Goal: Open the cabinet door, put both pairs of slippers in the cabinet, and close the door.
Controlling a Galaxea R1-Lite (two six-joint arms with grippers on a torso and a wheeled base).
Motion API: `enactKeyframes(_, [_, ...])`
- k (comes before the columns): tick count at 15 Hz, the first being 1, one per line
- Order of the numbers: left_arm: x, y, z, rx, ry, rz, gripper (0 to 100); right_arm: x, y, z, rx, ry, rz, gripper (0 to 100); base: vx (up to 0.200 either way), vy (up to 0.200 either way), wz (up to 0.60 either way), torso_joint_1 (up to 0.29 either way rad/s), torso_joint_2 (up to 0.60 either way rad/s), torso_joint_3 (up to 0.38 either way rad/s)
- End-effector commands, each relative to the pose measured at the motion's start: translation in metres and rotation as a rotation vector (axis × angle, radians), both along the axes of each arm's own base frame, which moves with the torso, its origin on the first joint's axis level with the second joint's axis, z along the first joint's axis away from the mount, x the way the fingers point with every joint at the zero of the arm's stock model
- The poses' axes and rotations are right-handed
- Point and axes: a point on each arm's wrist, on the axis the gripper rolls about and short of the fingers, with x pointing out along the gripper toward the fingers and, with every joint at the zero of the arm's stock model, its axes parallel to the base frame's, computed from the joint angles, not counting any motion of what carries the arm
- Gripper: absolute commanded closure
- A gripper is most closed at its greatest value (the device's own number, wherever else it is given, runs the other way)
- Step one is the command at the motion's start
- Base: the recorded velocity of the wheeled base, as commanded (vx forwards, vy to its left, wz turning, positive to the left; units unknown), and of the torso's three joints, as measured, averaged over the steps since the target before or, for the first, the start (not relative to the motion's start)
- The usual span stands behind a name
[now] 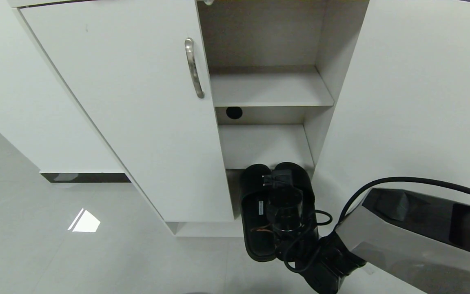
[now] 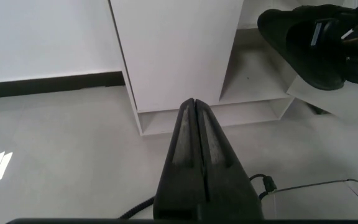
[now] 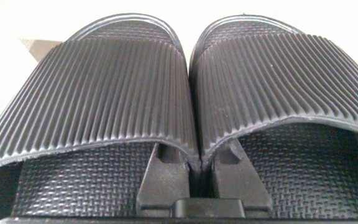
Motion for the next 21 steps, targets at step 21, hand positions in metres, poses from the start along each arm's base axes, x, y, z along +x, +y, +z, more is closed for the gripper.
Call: enactKeyframes(21, [0.000,0.000,0.000,0.014,0.000,-0.002,100,0.071,0.015,-0.001,-0.002,-0.002,-0.069,100,0.133,0.000,0.00,0.003,0.00,0.001])
